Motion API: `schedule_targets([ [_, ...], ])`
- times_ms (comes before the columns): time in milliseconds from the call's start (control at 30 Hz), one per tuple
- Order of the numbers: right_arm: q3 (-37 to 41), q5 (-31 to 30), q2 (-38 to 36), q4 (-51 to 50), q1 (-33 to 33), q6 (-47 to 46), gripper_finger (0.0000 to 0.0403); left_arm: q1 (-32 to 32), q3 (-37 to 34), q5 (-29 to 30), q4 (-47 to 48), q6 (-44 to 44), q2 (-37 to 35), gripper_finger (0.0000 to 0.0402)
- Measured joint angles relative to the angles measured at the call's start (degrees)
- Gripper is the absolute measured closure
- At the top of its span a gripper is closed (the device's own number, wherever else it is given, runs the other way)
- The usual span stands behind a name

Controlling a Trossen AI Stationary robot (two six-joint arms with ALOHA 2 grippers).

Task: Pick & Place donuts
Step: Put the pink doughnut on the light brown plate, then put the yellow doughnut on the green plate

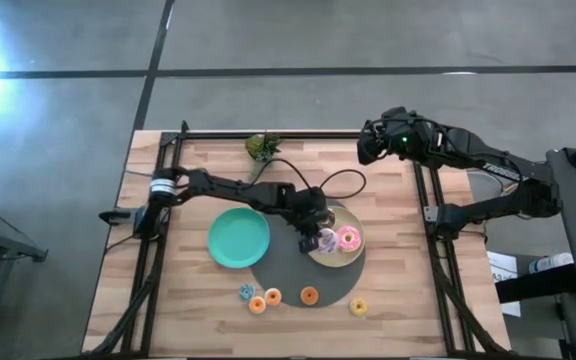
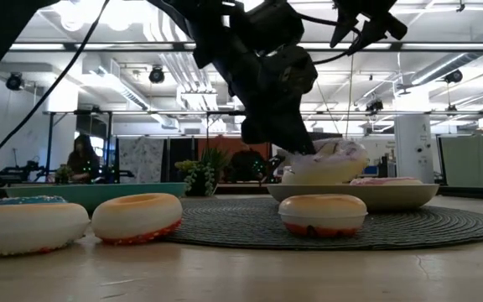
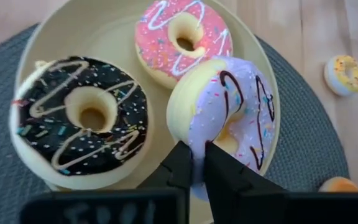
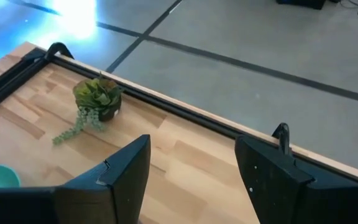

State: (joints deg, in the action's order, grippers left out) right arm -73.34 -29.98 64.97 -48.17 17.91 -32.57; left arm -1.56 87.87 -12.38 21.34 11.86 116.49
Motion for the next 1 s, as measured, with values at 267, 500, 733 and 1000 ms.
schedule_targets([
  [267,0.3,0.0,0.0,-0.1,-0.3,-0.8,0.0177,1.1,0.0,0.3,-0.4,2.2,1.5,0.0306],
  [500,0.4,-1.6,0.0,-1.2,-0.3,-0.5,0.0177,1.0,0.0,3.2,2.0,1.7,1.2,0.0275],
  [733,0.6,-1.6,0.0,-1.2,-0.4,-0.5,0.0177,1.0,0.0,9.5,6.0,-3.5,-4.0,0.0273],
  [1000,1.4,7.2,0.0,-5.4,-2.2,2.4,0.0177,1.0,-0.7,16.7,12.2,-7.5,-15.3,0.0273],
])
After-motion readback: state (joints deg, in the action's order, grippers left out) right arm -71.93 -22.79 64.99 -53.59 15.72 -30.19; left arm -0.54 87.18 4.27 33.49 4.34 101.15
